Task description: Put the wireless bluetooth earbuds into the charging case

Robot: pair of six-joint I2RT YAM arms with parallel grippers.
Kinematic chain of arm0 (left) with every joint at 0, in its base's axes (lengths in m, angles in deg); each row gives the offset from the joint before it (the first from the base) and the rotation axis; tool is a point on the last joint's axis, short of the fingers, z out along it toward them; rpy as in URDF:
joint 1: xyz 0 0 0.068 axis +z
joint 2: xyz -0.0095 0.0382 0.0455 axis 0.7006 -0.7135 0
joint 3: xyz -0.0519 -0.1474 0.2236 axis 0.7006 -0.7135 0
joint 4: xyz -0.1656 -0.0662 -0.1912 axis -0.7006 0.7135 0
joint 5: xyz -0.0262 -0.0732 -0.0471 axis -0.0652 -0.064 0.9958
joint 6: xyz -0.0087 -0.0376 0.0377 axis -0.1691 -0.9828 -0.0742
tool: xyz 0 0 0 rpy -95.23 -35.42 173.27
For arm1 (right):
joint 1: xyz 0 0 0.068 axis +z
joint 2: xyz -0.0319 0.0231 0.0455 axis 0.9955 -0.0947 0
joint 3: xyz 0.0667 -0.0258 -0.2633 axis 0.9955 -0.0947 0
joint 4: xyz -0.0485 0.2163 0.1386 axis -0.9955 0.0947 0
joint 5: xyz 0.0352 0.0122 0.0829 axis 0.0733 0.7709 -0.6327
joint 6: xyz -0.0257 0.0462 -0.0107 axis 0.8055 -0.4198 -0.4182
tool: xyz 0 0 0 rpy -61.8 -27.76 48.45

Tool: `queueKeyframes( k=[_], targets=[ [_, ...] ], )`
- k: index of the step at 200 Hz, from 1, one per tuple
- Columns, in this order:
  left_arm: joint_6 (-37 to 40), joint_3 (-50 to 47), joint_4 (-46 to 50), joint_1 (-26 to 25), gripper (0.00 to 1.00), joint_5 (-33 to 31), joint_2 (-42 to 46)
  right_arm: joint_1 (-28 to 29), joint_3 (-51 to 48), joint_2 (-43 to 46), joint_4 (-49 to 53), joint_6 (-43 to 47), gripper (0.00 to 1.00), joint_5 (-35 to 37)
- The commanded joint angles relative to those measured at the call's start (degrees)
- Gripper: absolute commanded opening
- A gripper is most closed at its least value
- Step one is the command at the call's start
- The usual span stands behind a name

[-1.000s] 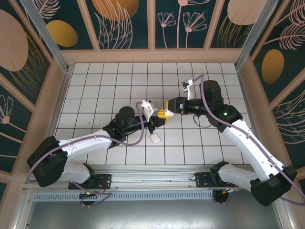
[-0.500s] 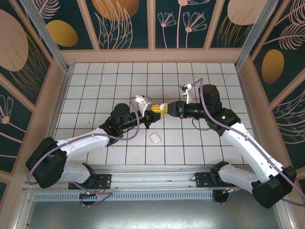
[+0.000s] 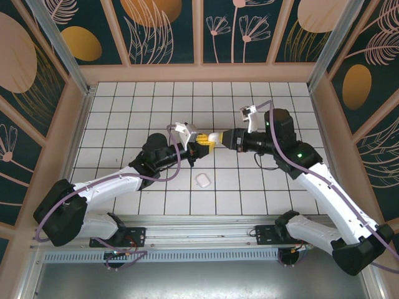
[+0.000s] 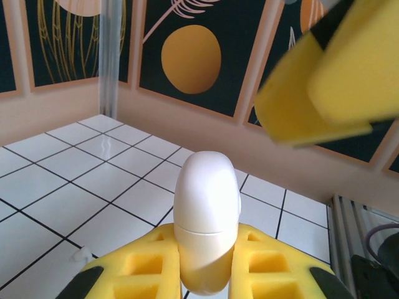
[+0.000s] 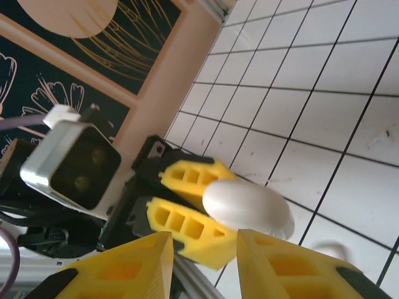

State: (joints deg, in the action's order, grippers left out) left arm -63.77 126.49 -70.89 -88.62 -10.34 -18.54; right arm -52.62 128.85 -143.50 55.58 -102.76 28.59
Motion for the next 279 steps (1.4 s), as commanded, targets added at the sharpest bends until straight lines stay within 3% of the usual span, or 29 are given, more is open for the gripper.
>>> queueKeyframes(
  k=[1,40,93,110,125,163,220,279],
  targets=[
    [-1.1,1.8,-0.7,0.5,0.00,3.2,1.6,-0.2,1.5,-2.6,-0.7,2.2,0.33,2.2],
    [-2.1,1.9,-0.3,0.9,0.00,3.3,2.7,-0.2,-0.8,-6.8,-4.3,0.6,0.30,-2.1],
    [-7.9,1.9,-5.0,4.3,0.00,5.3,2.1,1.8,-8.6,-2.0,-7.1,-3.6,0.29,0.3],
    [-8.2,2.3,-4.1,5.8,0.00,5.5,1.2,1.6,-8.5,-0.5,-6.1,-3.6,0.34,2.8],
    [-9.6,2.2,-2.9,8.6,0.00,4.3,0.3,1.5,-7.2,0.4,-4.4,-2.9,0.37,6.3],
    [-23.2,-0.4,-4.6,21.9,0.00,4.5,-3.7,-0.3,-6.3,0.6,-1.5,-3.3,0.39,12.6],
    [-26.5,5.8,4.5,36.7,0.00,3.4,-17.2,-0.2,-11.5,-2.8,-3.9,-7.2,0.39,10.3],
    [-27.5,21.2,14.6,39.6,0.00,4.1,-36.2,-0.2,-16.2,-5.6,-7.4,-9.6,0.39,9.3]
  ],
)
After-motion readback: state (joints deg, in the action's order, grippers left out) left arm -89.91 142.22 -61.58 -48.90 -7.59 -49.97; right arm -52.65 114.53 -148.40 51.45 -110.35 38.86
